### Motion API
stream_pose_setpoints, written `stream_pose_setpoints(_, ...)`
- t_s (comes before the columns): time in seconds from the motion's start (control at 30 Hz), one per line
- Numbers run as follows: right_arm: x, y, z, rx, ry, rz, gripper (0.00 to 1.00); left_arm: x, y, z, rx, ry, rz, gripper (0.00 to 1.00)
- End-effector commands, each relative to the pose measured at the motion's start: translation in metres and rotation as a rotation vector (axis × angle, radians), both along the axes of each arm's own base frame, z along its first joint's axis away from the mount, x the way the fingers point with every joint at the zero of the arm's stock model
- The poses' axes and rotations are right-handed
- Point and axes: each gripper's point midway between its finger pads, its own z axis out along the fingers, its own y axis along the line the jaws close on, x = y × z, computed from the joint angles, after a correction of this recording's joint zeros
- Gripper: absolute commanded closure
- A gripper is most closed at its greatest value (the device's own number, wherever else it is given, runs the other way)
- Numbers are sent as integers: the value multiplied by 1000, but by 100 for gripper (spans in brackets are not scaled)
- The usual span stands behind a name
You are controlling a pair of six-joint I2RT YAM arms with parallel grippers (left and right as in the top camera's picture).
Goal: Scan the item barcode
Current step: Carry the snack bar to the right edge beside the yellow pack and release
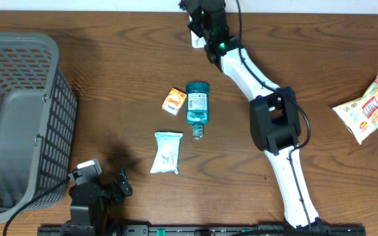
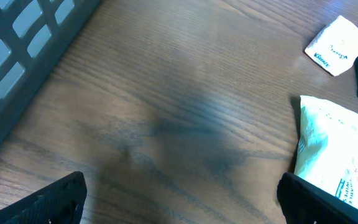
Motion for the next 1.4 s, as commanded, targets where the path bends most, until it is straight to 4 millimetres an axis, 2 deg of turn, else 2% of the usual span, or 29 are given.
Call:
stream_pose_setpoints(0.0, 5, -5, -1, -101, -29, -34, 99, -6, -1, -7, 10, 35, -15, 2)
stream_pose_setpoints(0.17, 1, -14, 12, -131, -10, -59, 99, -6, -1, -7, 10, 35, -15, 2)
stream_pose_setpoints(0.3, -15, -35, 30, -175, 85, -83, 99, -6, -1, -7, 10, 35, -15, 2)
stream_pose_setpoints(0.4, -31, -73, 46, -222, 169, -190, 99, -6, -1, -7, 10, 35, -15, 2)
stream_pose_setpoints(0.5, -52, -117, 47, -286, 280, -312, 99, -6, -1, -7, 10, 35, -15, 2)
stream_pose_setpoints(0.63, -82, -175, 27, -249, 463, -488, 99, -6, -1, -7, 10, 35, -15, 2)
stream_pose_setpoints(0.67, -92, -201, 15, -203, 530, -572, 99, -6, -1, -7, 10, 35, -15, 2)
stream_pose_setpoints(0.83, -124, -291, -35, -140, 708, -800, 99, -6, -1, -7, 10, 35, -15, 2)
stream_pose_setpoints(0.93, -139, -339, -66, -128, 766, -888, 99, -6, -1, -7, 10, 35, -15, 2)
stream_pose_setpoints(1.07, -170, -404, -108, -104, 836, -1007, 99, -6, -1, -7, 10, 35, -15, 2)
stream_pose_setpoints(1.13, -184, -431, -118, -75, 855, -1071, 99, -6, -1, -7, 10, 35, -15, 2)
stream_pose_setpoints(1.2, -194, -451, -120, -47, 864, -1125, 99, -6, -1, -7, 10, 35, -15, 2)
stream_pose_setpoints(1.33, -211, -494, -103, -2, 806, -1287, 98, -6, -1, -7, 10, 35, -15, 2)
stream_pose_setpoints(1.37, -212, -498, -98, 16, 790, -1307, 84, -6, -1, -7, 10, 35, -15, 2)
